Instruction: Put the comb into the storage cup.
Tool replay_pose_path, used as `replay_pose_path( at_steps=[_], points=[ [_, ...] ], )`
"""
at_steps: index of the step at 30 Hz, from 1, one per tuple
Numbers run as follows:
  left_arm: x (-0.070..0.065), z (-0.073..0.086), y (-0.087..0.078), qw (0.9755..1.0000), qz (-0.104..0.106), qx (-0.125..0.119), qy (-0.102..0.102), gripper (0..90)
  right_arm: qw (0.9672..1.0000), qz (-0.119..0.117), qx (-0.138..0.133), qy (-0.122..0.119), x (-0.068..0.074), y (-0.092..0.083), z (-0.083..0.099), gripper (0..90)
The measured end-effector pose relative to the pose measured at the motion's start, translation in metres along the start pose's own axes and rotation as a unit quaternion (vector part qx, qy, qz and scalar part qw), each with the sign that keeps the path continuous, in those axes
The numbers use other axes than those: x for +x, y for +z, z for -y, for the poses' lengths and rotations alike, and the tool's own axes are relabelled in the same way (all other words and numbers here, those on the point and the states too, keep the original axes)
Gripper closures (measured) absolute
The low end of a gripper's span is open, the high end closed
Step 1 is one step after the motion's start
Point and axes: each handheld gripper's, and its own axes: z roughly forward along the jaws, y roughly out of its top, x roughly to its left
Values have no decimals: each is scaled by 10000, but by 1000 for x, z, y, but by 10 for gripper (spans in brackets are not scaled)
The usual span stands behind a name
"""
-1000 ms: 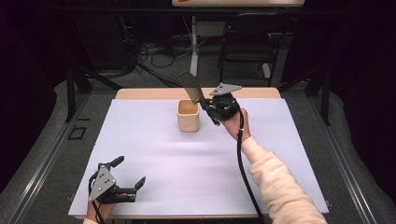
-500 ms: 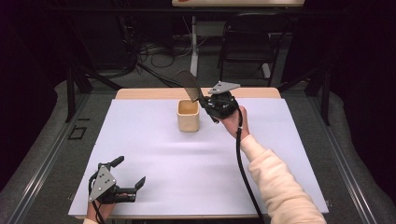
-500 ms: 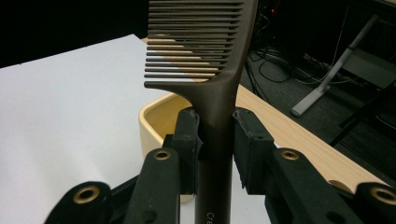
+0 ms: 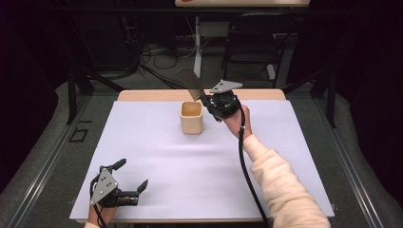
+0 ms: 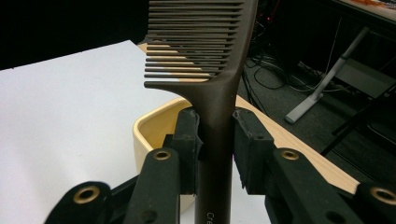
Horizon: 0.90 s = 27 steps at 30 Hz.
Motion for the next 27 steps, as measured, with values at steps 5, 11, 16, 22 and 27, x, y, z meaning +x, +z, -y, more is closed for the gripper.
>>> replay_pose_path(
  at_steps=[5, 11, 16, 22, 27],
  points=[
    [0, 0, 0, 10000, -2, -2, 2, 3, 10000, 28, -45, -20, 0, 2, -1, 722],
    [0, 0, 0, 10000, -3, 2, 1, 3, 9999, 77, -75, -65, -1, 4, -3, 722],
    [0, 0, 0, 10000, -3, 7, 9, 3, 9998, 113, -107, -101, -2, 5, -3, 722],
    [0, 0, 0, 10000, -3, 10, 9, 3, 9997, 130, -158, -137, -2, 6, -4, 722],
    [0, 0, 0, 10000, 4, 10, 14, 3, 9995, 164, -209, -163, -2, 7, -5, 722]
  ],
)
